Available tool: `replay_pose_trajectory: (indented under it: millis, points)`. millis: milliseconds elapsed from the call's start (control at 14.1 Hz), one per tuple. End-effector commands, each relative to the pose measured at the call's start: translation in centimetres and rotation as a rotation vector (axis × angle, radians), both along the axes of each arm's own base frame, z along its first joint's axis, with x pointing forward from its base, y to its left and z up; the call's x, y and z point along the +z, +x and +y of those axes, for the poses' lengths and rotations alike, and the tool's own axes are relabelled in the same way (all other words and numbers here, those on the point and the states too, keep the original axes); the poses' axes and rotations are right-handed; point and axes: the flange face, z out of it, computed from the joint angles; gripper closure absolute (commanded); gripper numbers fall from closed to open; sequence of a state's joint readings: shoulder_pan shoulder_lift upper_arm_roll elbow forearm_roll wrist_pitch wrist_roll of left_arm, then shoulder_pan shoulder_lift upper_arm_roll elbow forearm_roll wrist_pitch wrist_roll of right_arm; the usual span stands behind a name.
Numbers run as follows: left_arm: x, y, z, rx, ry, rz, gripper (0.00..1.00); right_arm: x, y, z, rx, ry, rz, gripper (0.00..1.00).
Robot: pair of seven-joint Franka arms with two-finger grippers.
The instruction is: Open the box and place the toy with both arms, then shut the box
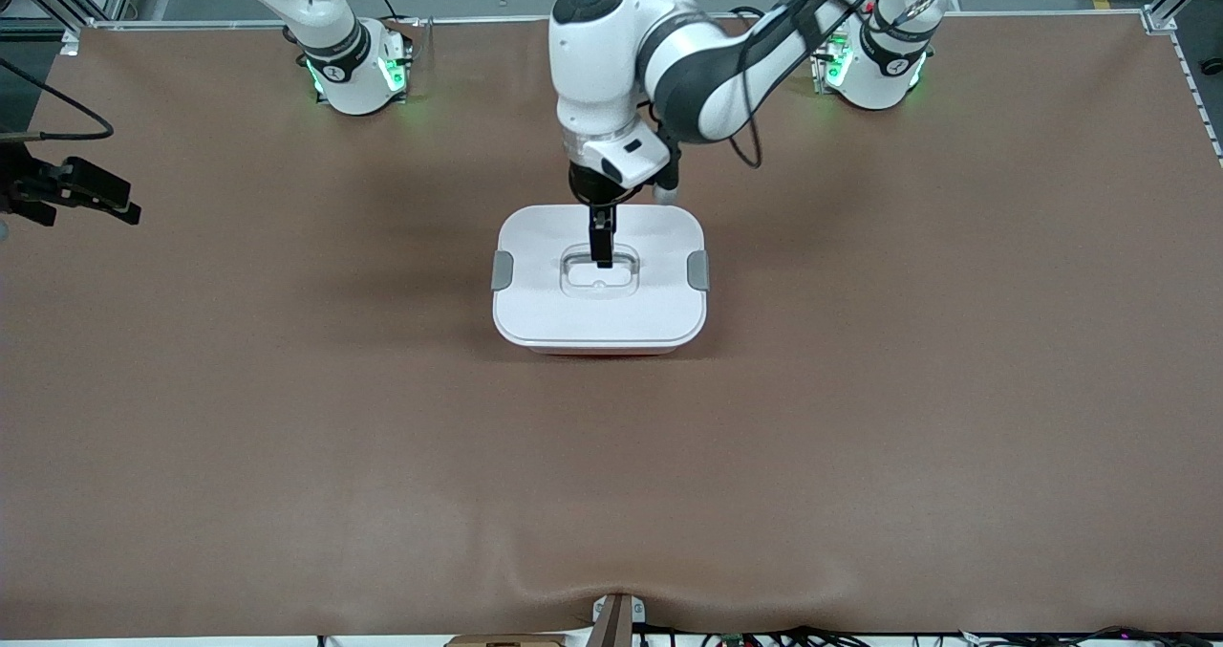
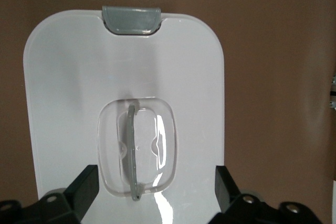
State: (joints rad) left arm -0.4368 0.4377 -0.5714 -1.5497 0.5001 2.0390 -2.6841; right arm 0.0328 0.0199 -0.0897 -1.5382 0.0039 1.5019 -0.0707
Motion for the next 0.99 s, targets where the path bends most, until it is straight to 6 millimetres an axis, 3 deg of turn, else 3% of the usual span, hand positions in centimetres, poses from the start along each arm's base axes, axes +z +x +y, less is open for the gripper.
replay_pose_trajectory:
  millis: [0, 213, 426, 923]
  points:
    - [4.4, 1.2, 4.6, -0.043, 0.021, 0.04, 0.0, 0.5, -0.2, 0.4, 0.009, -0.007, -0.001, 0.0]
    - [7.5, 4.3, 10.5, -0.194, 0.107, 0.072, 0.0, 0.5, -0.2, 0.0, 0.001, -0.005, 0.002, 0.0]
    - [11.1, 8.4, 18.3, -0.334, 0.078, 0.117, 0.0, 0.4, -0.2, 0.0, 0.0, -0.001, -0.002, 0.0]
    - [12.5, 13.7, 32.3, -0.669, 0.115, 0.185, 0.0, 0.6, -0.4, -0.5, -0.006, 0.0, 0.004, 0.0]
